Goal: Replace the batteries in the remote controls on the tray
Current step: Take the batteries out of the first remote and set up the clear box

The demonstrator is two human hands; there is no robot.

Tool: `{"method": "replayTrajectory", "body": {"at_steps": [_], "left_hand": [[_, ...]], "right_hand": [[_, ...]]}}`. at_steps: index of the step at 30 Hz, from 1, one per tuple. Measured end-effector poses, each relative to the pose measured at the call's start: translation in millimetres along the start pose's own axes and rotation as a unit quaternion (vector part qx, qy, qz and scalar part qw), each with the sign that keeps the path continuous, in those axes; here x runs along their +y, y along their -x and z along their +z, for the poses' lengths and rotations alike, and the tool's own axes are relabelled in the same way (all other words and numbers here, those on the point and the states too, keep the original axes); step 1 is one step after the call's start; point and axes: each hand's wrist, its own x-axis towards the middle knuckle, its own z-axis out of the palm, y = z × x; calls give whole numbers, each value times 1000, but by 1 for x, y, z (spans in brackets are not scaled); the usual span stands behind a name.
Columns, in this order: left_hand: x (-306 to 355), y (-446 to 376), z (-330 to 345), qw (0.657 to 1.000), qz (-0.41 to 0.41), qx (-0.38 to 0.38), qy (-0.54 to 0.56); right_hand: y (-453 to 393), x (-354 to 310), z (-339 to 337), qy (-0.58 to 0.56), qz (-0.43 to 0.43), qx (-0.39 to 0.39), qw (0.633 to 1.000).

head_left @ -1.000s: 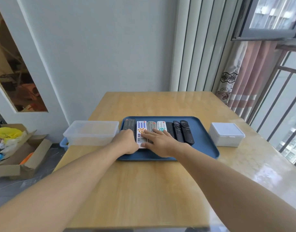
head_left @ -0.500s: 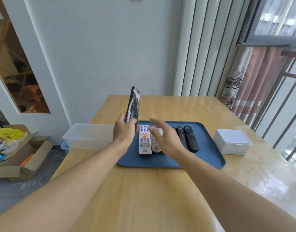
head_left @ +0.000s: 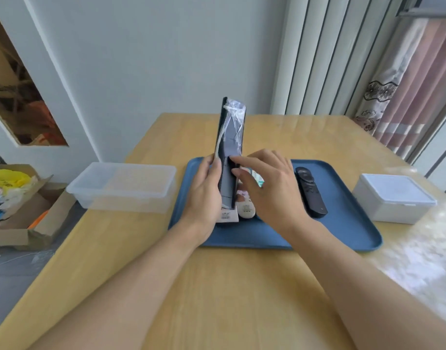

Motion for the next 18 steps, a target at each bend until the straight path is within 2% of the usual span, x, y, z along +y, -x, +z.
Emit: {"method": "replayTrajectory", "body": {"at_steps": [3,8,13,16,18], "left_hand": [[5,7,-1,999,29,-17,-17],[7,24,-4,995,57,-53,-67],[10,31,-2,992,49,-66,-99],[9,30,-1,995,41,-32,-80],[6,27,-3,997,39,9,-59]], "right_hand": [[2,-13,-7,-43,38,-17,998],[12,-21,-24,-151,135,-128,971],[9,-26,-39,-229,189,-152,943],[6,-28,-45,-288,175,-175,925],[4,-26,-48,-306,174,-142,925]]}}
